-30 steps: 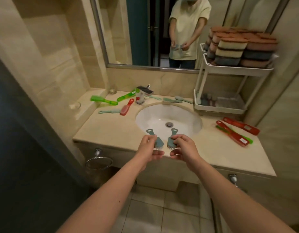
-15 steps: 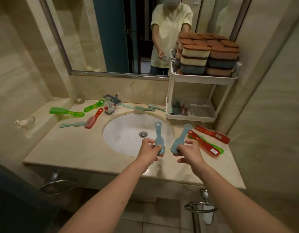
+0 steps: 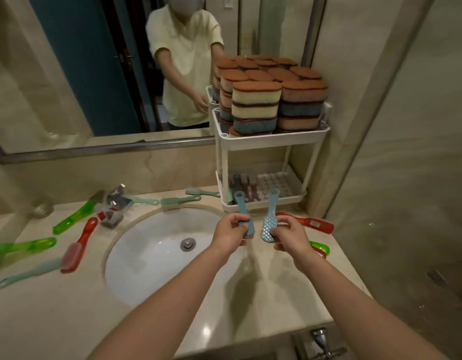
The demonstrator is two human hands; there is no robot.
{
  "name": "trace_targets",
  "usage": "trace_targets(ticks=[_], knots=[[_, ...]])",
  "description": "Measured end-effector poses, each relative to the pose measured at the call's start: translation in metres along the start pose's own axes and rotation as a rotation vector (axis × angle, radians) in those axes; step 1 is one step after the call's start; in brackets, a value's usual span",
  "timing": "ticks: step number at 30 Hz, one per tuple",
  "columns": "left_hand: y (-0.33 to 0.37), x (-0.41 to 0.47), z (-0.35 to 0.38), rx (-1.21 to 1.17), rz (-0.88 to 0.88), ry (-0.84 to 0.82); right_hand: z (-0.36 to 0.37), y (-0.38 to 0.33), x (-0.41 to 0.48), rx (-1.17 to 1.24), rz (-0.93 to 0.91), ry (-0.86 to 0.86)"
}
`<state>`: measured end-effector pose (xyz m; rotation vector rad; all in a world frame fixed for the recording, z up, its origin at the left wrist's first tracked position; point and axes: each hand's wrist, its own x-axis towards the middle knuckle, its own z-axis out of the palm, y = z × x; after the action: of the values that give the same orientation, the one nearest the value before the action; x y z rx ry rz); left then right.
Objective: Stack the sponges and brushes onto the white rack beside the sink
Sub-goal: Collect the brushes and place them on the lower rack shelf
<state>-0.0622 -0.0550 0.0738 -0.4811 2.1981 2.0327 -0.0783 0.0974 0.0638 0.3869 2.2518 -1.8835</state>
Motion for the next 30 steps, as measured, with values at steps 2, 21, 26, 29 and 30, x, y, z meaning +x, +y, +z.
trace_targets(ticks=[2, 21, 26, 29, 30], knots=[[0.006, 0.018, 0.0, 0.009, -0.003, -0.034, 0.003, -0.004, 0.013, 0.02, 0.012, 0.008], [0.036, 0.173, 0.039, 0.268, -0.072, 0.019, 0.006, -0.039, 0.181, -0.087, 0.077, -0.067], [0.032, 0.21, 0.048, 0.425, -0.119, 0.05, 0.017, -0.034, 0.229, -0.251, 0.067, -0.138], [0.025, 0.225, 0.053, 0.461, -0.179, 0.078, 0.025, -0.03, 0.249, -0.385, 0.077, -0.161], [0.023, 0.228, 0.055, 0.476, -0.187, 0.083, 0.027, -0.028, 0.254, -0.441, 0.07, -0.174]])
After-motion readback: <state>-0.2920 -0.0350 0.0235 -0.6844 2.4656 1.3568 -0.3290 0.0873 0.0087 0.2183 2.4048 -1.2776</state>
